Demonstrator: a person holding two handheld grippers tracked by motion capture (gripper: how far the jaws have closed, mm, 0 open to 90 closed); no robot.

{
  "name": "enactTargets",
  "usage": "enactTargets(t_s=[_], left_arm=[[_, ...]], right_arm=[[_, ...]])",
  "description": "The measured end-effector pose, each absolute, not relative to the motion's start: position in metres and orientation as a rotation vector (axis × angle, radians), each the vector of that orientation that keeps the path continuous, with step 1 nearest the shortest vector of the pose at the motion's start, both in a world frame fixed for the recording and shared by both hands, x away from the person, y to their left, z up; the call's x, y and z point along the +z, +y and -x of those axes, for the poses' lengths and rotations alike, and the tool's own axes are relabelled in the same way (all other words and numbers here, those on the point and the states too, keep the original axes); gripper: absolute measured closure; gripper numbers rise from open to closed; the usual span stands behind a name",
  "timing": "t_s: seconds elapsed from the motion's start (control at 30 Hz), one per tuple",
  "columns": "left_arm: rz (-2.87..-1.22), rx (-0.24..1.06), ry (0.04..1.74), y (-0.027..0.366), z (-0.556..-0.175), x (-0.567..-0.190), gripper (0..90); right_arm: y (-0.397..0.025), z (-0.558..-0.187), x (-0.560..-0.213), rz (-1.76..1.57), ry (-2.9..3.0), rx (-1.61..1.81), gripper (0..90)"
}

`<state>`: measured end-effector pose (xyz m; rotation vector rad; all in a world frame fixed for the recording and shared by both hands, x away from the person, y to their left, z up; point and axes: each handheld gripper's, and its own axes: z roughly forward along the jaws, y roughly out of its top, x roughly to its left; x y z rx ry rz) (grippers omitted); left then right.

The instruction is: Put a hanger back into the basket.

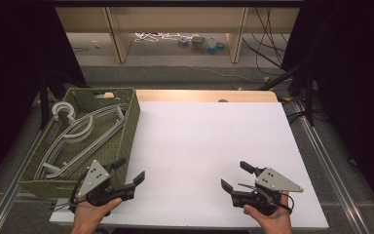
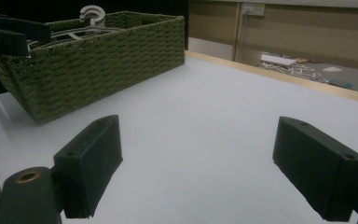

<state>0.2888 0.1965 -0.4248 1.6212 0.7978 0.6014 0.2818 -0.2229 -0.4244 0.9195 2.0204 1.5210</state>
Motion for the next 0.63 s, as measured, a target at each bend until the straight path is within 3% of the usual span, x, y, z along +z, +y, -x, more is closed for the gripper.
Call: enactTargets(t_s=[0.63], left_arm=[[-1.619, 0.606, 0.790, 0.1951, -0.2854, -0.4224, 19.8]], right_arm=[[-0.2206, -0.2820, -0.4255, -0.918, 2.008, 1.512, 16.2]])
